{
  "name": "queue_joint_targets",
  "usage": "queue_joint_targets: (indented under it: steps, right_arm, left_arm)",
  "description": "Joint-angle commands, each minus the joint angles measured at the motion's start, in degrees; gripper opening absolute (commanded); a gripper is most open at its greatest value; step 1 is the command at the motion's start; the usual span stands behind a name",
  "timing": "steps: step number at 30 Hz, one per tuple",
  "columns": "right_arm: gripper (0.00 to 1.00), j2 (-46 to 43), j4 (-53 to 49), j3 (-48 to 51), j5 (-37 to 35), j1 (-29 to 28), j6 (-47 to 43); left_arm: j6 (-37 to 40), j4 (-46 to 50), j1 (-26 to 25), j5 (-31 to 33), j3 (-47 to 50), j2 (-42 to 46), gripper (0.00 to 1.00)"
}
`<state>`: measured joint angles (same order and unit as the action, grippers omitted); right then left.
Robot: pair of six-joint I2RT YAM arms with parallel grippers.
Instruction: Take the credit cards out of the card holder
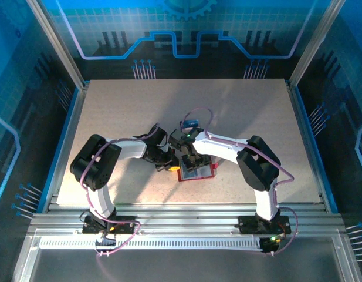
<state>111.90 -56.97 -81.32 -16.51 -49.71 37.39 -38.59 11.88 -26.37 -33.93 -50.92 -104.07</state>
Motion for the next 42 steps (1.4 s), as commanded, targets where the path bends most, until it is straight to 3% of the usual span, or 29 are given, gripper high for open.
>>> queue_joint_targets:
  steps: [1, 28, 42]
  right_arm:
    - [0.54, -1.21, -2.95, -0.24, -2.37, -0.27, -0.21]
    - [0.52, -12.1, 13.3, 18.44, 14.47, 11.25, -2.93]
    - [0.46, -14.11, 20.75, 26.02, 22.31, 10.84, 3.36]
  left_arm:
    - [1.22, 10.09, -0.36, 3.96, 2.05, -1.7, 0.0]
    - [2.46, 13.21, -0.25, 4.46, -0.11, -0.14, 0.0]
    - [1.37, 15.69, -0.52, 1.35, -7.15, 6.44, 0.0]
